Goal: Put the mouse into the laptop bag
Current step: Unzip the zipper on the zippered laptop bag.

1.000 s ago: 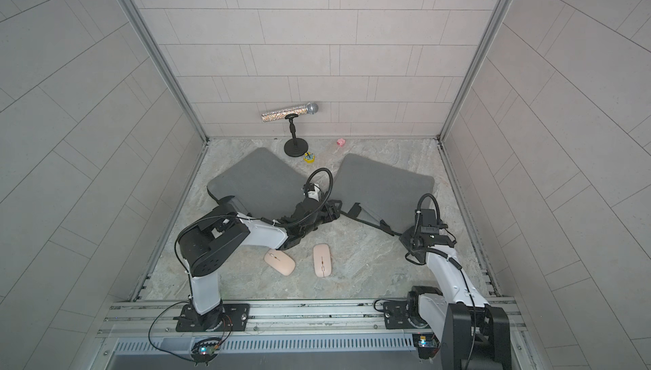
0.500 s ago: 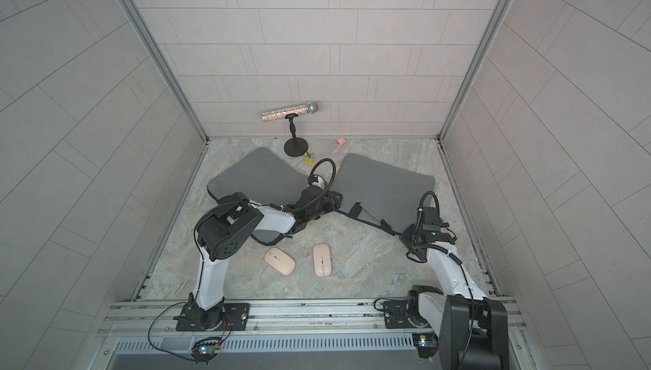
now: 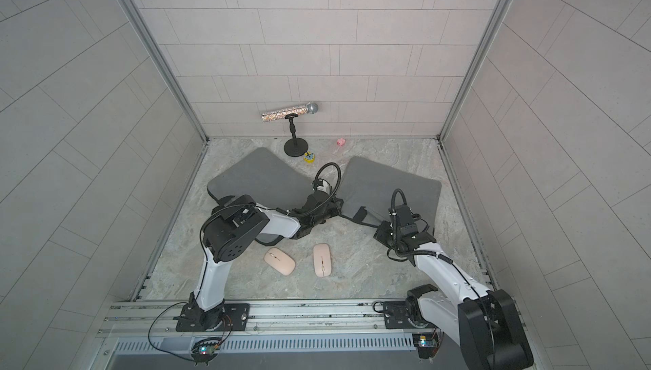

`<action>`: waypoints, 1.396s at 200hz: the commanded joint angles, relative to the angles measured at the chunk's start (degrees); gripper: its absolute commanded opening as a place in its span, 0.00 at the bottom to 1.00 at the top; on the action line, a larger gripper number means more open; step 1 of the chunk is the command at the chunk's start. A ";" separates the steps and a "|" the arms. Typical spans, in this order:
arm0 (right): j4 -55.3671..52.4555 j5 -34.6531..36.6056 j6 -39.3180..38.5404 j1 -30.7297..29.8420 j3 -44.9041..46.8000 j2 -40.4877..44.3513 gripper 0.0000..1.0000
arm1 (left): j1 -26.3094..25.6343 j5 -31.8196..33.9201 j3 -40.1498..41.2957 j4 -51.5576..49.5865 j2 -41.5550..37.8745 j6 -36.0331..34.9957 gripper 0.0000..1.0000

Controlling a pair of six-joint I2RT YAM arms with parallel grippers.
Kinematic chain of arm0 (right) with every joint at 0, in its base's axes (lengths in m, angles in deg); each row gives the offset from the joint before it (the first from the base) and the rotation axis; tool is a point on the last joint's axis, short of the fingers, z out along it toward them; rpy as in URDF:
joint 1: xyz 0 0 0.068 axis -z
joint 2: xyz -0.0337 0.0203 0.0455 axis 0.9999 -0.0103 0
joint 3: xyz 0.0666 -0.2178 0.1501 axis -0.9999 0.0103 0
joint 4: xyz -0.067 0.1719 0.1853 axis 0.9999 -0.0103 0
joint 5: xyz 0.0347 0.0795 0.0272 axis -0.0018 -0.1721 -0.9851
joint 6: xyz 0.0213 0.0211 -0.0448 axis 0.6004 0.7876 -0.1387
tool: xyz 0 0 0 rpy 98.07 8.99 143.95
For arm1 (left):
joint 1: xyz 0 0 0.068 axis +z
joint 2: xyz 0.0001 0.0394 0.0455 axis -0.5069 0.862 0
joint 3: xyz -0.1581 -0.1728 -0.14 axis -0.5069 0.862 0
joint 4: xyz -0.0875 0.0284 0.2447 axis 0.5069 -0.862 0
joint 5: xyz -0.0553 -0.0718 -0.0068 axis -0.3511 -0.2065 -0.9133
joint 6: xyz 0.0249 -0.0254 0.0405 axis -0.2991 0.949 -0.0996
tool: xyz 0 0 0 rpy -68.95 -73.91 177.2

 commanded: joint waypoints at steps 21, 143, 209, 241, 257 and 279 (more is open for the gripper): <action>3.68 1.64 -0.02 -1.36 -2.95 -4.23 0.00 | -7.87 5.41 9.62 2.60 -8.43 -1.79 0.08; -5.25 3.56 -6.23 17.47 3.26 5.00 0.00 | 2.69 -3.19 7.65 -8.76 -13.51 -2.67 0.81; -4.00 0.40 -7.45 21.36 3.61 3.15 0.00 | 6.46 -9.21 -3.29 -12.34 -4.98 -3.54 0.84; -2.11 -2.40 -7.39 21.32 4.11 2.74 0.00 | 6.05 -11.51 -7.07 -11.26 0.37 -1.25 0.84; -1.72 -4.06 -7.75 21.24 4.25 3.15 0.00 | 5.21 -10.87 -9.01 -12.06 2.43 -1.34 0.84; 0.05 -6.57 -6.93 20.58 5.13 4.01 0.00 | 4.03 -10.05 -12.37 -14.08 5.23 -1.98 0.73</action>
